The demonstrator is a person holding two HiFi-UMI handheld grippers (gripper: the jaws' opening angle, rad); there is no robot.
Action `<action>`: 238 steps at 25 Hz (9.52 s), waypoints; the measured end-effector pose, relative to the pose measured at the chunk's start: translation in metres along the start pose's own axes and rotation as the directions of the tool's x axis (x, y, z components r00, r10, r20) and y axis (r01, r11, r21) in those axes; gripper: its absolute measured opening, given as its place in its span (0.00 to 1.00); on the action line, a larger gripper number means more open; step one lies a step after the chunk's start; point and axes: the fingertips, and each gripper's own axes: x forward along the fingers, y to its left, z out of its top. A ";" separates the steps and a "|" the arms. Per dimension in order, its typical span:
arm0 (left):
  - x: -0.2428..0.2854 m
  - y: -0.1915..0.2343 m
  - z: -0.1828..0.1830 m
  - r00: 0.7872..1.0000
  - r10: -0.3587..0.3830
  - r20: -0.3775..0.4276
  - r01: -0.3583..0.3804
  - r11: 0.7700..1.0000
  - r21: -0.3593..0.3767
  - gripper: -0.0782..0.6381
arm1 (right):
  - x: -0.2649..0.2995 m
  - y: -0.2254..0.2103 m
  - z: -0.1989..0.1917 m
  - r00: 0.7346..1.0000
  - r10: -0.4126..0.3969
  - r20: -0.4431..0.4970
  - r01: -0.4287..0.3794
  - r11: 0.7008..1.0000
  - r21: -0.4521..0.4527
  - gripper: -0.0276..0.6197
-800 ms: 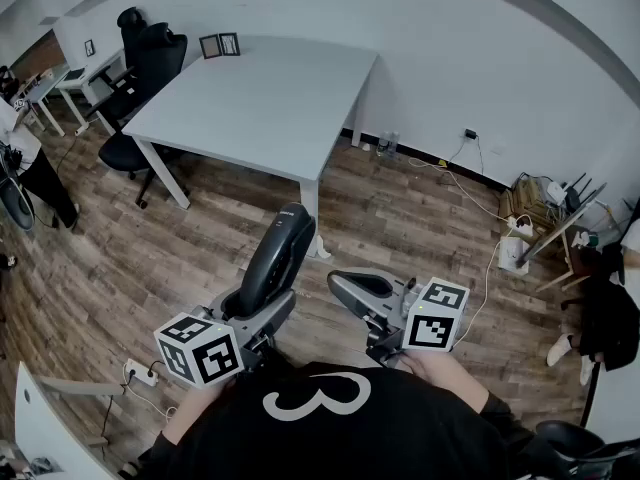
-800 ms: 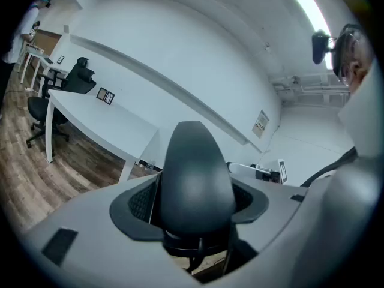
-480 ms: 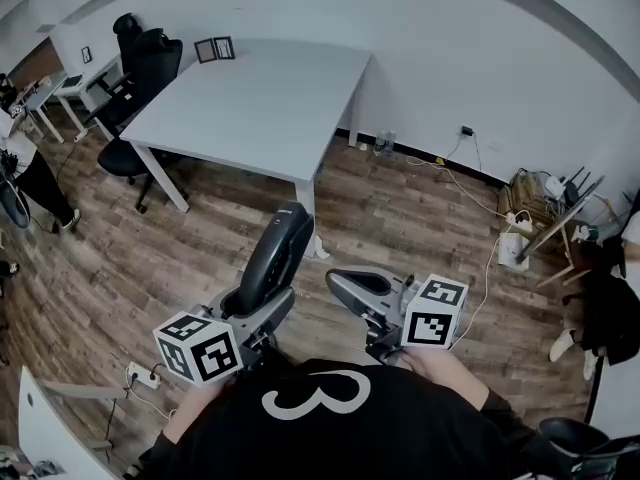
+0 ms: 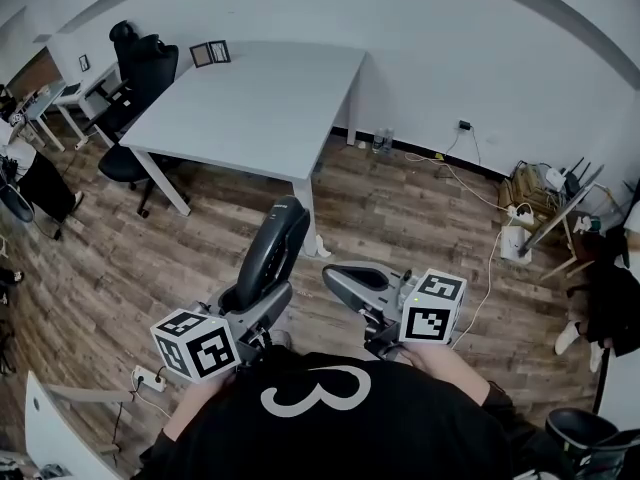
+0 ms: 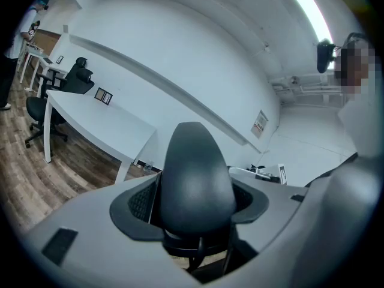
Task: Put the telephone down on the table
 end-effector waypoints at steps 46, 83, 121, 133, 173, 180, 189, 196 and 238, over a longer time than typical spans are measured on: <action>0.176 0.230 0.191 0.986 -0.126 -0.105 0.125 0.992 -0.010 0.51 | 0.198 -0.229 0.119 0.978 -0.204 0.045 0.199 0.976 0.083 0.06; 0.338 0.304 0.223 0.980 0.112 -0.167 -0.119 0.992 -0.032 0.51 | 0.213 -0.412 0.186 0.993 -0.091 -0.077 0.106 0.971 0.213 0.06; 0.443 0.408 0.170 0.905 0.306 -0.295 -0.302 0.951 0.062 0.51 | 0.198 -0.513 0.181 0.979 -0.137 -0.152 0.178 0.936 0.304 0.06; 0.453 0.424 0.149 0.881 0.356 -0.311 -0.327 0.934 0.144 0.51 | 0.197 -0.524 0.181 0.980 -0.143 -0.135 0.183 0.918 0.351 0.06; 0.444 0.416 0.148 0.879 0.379 -0.290 -0.274 0.898 0.344 0.63 | 0.192 -0.500 0.166 0.952 -0.258 -0.165 0.291 0.931 0.222 0.06; 0.405 0.398 0.202 0.935 0.277 -0.221 -0.238 0.953 0.186 0.62 | 0.201 -0.469 0.173 0.958 -0.265 -0.107 0.281 0.940 0.193 0.06; 0.336 0.334 0.263 0.992 0.118 -0.051 -0.110 0.985 0.134 0.30 | 0.201 -0.411 0.176 0.963 -0.270 -0.008 0.267 0.950 0.161 0.06; 0.262 0.292 0.264 0.999 -0.029 0.018 0.026 0.992 0.120 0.15 | 0.208 -0.343 0.164 0.970 -0.239 0.050 0.232 0.965 0.120 0.06; 0.199 0.229 0.199 0.972 -0.158 -0.174 0.196 0.954 0.228 0.13 | 0.218 -0.263 0.104 0.985 -0.173 -0.026 0.174 0.979 0.102 0.06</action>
